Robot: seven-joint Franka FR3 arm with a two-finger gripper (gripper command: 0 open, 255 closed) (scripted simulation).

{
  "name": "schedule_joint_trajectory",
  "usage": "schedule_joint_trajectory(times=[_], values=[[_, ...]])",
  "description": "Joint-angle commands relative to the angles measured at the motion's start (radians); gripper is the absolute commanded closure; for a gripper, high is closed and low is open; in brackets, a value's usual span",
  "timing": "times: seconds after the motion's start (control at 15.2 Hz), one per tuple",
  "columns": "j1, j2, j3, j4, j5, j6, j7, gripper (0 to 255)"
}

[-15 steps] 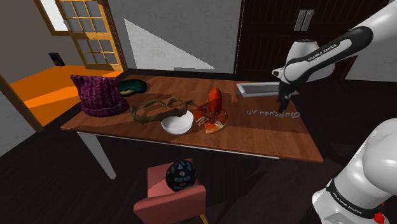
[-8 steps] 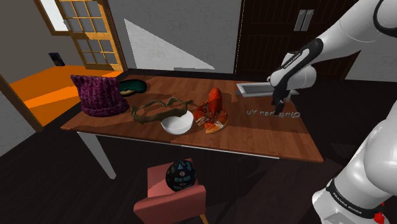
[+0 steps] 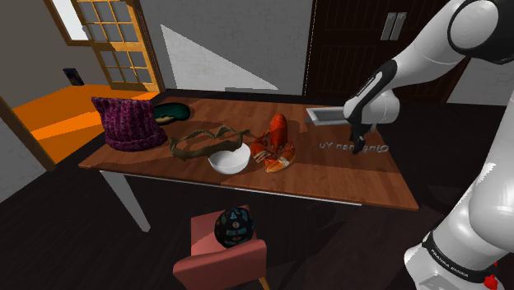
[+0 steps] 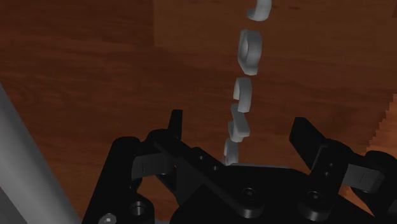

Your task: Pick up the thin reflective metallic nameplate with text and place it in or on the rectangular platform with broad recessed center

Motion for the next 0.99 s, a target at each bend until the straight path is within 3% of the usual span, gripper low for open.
schedule_joint_trajectory(times=[0.0,0.33,0.4,0.92], values=[[-0.004,0.007,0.006,0.002,0.009,0.004,-0.006,0],[-0.004,0.007,0.006,0.002,0.009,0.004,-0.006,0],[-0.004,0.007,0.006,0.002,0.009,0.004,-0.006,255],[-0.004,0.007,0.006,0.002,0.009,0.004,-0.006,255]])
